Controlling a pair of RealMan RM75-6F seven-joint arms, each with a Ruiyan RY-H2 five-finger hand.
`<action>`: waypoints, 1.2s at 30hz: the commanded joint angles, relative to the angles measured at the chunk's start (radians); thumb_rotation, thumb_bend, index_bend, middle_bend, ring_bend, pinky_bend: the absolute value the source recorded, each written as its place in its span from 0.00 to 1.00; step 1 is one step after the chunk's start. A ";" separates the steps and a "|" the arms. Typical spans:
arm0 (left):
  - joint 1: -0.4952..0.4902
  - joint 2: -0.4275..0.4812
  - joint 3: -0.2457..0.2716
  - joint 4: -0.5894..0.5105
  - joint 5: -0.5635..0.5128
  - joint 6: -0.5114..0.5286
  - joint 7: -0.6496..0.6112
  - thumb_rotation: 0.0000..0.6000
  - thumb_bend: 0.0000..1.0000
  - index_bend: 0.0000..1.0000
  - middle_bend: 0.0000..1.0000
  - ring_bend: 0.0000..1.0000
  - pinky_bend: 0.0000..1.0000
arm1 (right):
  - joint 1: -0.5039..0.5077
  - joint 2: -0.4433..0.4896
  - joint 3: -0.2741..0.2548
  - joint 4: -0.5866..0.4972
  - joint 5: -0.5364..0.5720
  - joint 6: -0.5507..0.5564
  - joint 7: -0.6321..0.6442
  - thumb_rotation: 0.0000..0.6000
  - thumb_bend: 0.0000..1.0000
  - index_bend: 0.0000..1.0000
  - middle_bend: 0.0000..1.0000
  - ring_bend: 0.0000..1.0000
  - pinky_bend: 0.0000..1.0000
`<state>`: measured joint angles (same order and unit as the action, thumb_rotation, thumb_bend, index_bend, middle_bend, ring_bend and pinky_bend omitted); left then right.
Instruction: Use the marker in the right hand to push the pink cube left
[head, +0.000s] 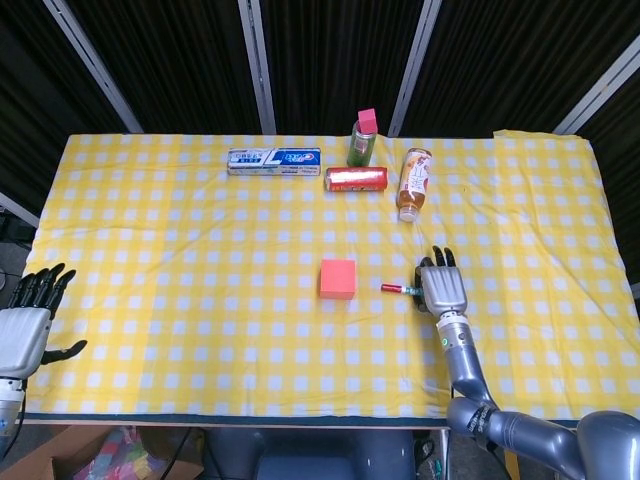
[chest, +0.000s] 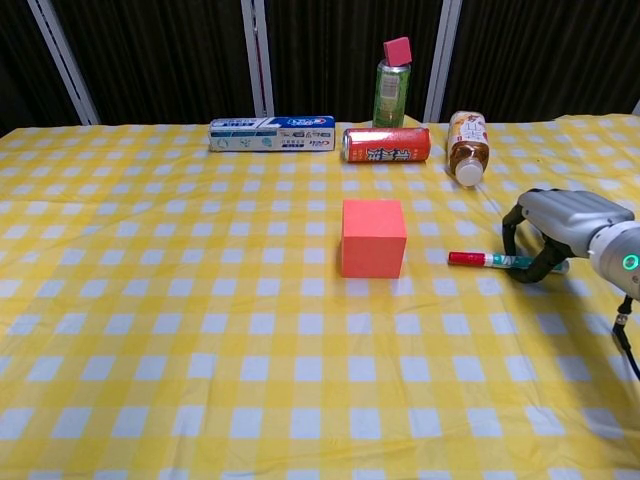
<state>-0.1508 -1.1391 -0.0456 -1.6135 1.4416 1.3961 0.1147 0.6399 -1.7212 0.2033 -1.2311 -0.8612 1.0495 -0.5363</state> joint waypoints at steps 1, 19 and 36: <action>0.000 -0.001 -0.001 0.000 0.000 0.002 0.001 1.00 0.00 0.05 0.00 0.00 0.03 | -0.006 0.026 0.003 -0.035 -0.012 0.010 -0.001 1.00 0.44 0.74 0.31 0.01 0.06; 0.000 -0.004 -0.003 -0.008 -0.014 -0.003 0.004 1.00 0.00 0.06 0.00 0.00 0.03 | 0.000 0.201 0.008 -0.214 -0.087 -0.052 0.069 1.00 0.45 0.74 0.31 0.01 0.06; 0.000 0.004 -0.002 -0.009 -0.003 0.001 -0.026 1.00 0.00 0.06 0.00 0.00 0.03 | 0.047 0.100 -0.017 -0.094 -0.053 -0.082 0.018 1.00 0.45 0.74 0.31 0.01 0.06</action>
<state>-0.1512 -1.1355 -0.0472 -1.6225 1.4389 1.3968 0.0899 0.6829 -1.6155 0.1892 -1.3311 -0.9171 0.9698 -0.5138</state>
